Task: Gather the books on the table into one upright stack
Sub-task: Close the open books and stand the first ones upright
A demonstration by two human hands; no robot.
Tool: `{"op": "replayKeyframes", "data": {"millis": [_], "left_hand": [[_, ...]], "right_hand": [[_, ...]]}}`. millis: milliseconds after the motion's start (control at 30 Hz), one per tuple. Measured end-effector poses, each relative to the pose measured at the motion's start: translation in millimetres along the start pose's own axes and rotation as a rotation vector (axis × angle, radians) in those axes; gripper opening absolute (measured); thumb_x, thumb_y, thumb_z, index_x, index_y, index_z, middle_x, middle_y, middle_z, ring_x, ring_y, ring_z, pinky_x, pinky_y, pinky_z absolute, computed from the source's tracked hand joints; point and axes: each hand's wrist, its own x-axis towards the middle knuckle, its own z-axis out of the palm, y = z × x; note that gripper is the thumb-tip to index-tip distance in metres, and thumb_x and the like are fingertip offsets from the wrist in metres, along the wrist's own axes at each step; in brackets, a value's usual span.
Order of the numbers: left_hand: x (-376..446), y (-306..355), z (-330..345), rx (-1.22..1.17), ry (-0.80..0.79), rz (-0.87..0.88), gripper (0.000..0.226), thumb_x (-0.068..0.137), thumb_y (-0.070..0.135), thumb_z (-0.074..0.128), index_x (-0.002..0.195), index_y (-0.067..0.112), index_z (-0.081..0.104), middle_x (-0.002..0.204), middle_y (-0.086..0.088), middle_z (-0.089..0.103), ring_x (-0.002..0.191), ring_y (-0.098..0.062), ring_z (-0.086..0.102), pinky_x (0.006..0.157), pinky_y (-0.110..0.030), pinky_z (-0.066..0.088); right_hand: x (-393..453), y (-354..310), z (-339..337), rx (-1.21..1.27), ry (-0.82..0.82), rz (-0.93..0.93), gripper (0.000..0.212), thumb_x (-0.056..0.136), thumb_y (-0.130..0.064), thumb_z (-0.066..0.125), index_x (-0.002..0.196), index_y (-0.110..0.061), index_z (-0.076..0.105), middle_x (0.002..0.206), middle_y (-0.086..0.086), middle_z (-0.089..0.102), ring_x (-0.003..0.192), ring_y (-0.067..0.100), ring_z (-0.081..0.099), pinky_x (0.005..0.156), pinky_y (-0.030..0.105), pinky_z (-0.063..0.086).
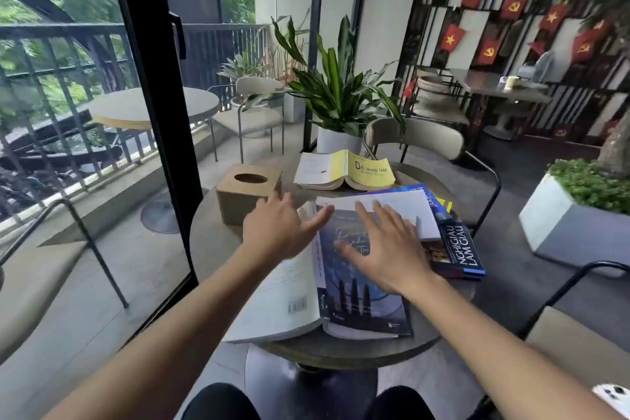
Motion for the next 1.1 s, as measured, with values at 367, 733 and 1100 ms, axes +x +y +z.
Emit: {"op": "replayKeyframes", "data": {"millis": [367, 733, 1100], "left_hand": [[0.9, 26.1, 6.9, 0.106, -0.262, -0.195, 0.042, 0.096, 0.046, 0.046, 0.116, 0.014, 0.065, 0.116, -0.006, 0.069, 0.096, -0.026, 0.062, 0.072, -0.031, 0.038], [-27.0, 18.8, -44.8, -0.094, 0.109, -0.188, 0.034, 0.100, 0.029, 0.042, 0.084, 0.007, 0.063, 0.098, -0.017, 0.069, 0.090, -0.038, 0.062, 0.068, -0.035, 0.036], [-40.6, 0.4, -60.4, -0.234, 0.782, 0.142, 0.027, 0.093, 0.019, 0.062, 0.072, 0.007, 0.050, 0.056, -0.007, 0.052, 0.044, -0.030, 0.051, 0.048, -0.026, 0.023]], "right_hand": [[-9.7, -3.9, 34.5, -0.077, -0.051, -0.027, 0.088, 0.082, -0.081, 0.017, 0.154, -0.031, 0.007, 0.163, 0.013, -0.001, 0.150, 0.027, -0.007, 0.119, 0.050, -0.002], [-12.9, -39.8, 24.9, 0.181, 0.017, -0.170, 0.090, 0.081, -0.078, 0.019, 0.153, -0.024, 0.014, 0.152, 0.004, 0.035, 0.139, 0.023, 0.030, 0.110, 0.045, 0.020], [35.3, -87.3, 2.7, 0.517, 0.032, -0.325, 0.117, 0.074, -0.041, 0.073, 0.153, -0.018, -0.010, 0.138, 0.004, 0.053, 0.122, 0.024, 0.054, 0.091, 0.043, 0.050]]}}
